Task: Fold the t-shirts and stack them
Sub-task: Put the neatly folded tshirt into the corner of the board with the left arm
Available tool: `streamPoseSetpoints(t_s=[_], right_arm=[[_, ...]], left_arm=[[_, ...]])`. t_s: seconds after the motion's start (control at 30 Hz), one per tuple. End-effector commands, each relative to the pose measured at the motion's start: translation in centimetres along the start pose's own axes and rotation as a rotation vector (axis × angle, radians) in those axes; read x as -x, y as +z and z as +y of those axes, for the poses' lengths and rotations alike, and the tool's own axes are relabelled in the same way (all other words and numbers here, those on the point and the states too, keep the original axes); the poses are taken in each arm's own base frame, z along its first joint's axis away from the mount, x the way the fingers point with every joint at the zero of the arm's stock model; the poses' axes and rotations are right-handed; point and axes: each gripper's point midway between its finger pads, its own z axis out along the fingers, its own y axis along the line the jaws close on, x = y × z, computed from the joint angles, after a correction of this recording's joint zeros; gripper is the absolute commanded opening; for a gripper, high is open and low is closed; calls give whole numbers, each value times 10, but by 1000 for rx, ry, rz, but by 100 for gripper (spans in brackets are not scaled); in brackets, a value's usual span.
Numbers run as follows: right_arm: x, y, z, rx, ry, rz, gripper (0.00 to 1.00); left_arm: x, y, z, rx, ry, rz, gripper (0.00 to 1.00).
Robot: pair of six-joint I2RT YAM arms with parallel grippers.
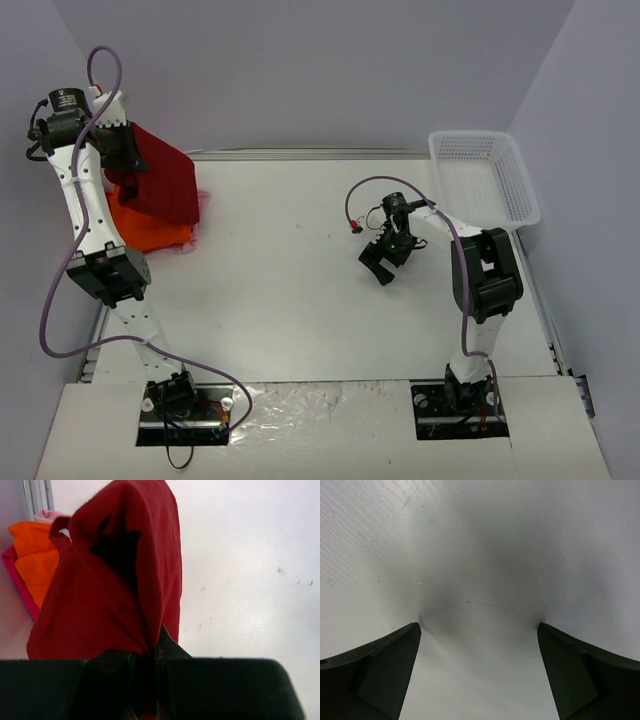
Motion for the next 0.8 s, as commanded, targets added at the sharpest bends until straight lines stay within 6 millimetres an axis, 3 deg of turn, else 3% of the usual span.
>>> streamPoseSetpoints(t_s=[0.0,0.5,0.77], right_arm=[[-24,20,15,66,29,97,100],[-33,30,15,73,39,140,100],[-37,34,16,75,40,158,100]], left_arm=[[11,-32,2,48,44,-67,2],[-35,3,62,168,40,117,2],[-40,15,106,341,89,135,2]])
